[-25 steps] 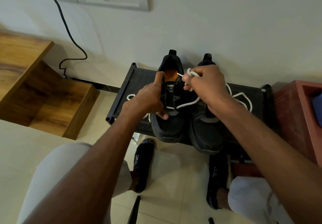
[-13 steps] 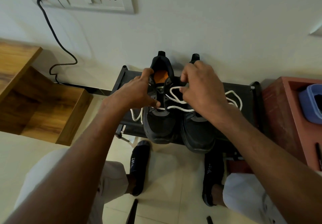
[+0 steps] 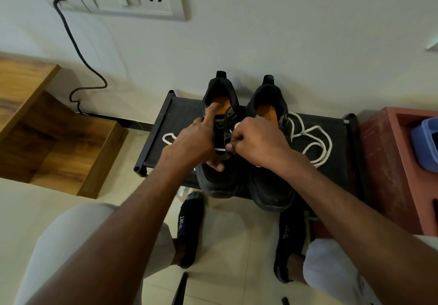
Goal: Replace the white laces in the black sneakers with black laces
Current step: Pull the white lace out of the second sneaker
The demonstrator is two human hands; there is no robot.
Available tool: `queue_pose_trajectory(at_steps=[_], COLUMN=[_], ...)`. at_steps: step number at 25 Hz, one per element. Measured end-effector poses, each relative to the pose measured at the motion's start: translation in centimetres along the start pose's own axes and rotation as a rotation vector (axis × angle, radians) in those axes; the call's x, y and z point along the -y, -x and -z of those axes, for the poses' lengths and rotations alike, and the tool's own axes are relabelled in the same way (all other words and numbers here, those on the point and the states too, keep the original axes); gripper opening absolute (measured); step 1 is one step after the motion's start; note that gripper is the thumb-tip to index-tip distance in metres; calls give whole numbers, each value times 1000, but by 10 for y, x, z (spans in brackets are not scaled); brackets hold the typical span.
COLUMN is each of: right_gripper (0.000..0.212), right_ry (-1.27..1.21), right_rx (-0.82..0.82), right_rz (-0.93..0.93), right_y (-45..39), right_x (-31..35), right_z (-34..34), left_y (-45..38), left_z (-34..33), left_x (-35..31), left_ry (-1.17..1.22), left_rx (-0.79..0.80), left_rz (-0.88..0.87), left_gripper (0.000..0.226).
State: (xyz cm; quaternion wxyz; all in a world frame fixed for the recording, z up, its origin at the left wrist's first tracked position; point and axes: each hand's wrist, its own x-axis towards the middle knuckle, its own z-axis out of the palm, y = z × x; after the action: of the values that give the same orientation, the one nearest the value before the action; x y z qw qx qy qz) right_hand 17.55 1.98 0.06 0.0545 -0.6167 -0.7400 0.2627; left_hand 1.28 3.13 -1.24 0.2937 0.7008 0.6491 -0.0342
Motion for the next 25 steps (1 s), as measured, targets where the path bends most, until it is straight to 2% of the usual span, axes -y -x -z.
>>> queue_pose_trajectory(at_steps=[3, 5, 7, 8, 9, 10, 11, 12, 15, 17, 21, 23, 25], right_gripper=[15, 14, 16, 18, 20, 23, 23, 22, 21, 26, 25, 18, 11], right_ry=[-305, -735, -1215, -1403, -1484, -1428, -1250, -981, -73, 229, 240, 108, -158], right_rx=[28, -51, -165, -189, -206, -228, -248, -246, -99, -4, -3, 48, 114], right_rz=[-89, -134, -94, -67, -51, -55, -67, -66, 27, 16, -20, -25, -82], right_y=[-2, 3, 11, 14, 16, 17, 17, 16, 13, 15, 7, 2, -1], right_x=[-4, 1, -1, -4, -5, -5, -4, -2, 3, 12, 12, 2, -6], right_z=[1, 18, 44, 54, 59, 58, 53, 44, 10, -3, -4, -3, 2], left_y=[1, 4, 5, 5, 4, 4, 3, 3, 2, 1, 0, 1, 1], left_z=[0, 1, 1, 1, 2, 2, 3, 4, 4, 4, 3, 2, 1], left_x=[1, 1, 1, 3, 4, 5, 4, 4, 4, 5, 4, 4, 5], left_ry=[19, 27, 42, 46, 46, 41, 31, 15, -24, -27, -21, -13, -1], left_rx=[-12, -10, -2, -1, 1, 8, 16, 22, 29, 26, 21, 12, 4], left_rz=[1, 6, 3, 4, 5, 1, -5, -9, -15, -17, -21, -33, -35], left_gripper=[147, 148, 150, 151, 152, 152, 153, 153, 153, 153, 152, 149, 147])
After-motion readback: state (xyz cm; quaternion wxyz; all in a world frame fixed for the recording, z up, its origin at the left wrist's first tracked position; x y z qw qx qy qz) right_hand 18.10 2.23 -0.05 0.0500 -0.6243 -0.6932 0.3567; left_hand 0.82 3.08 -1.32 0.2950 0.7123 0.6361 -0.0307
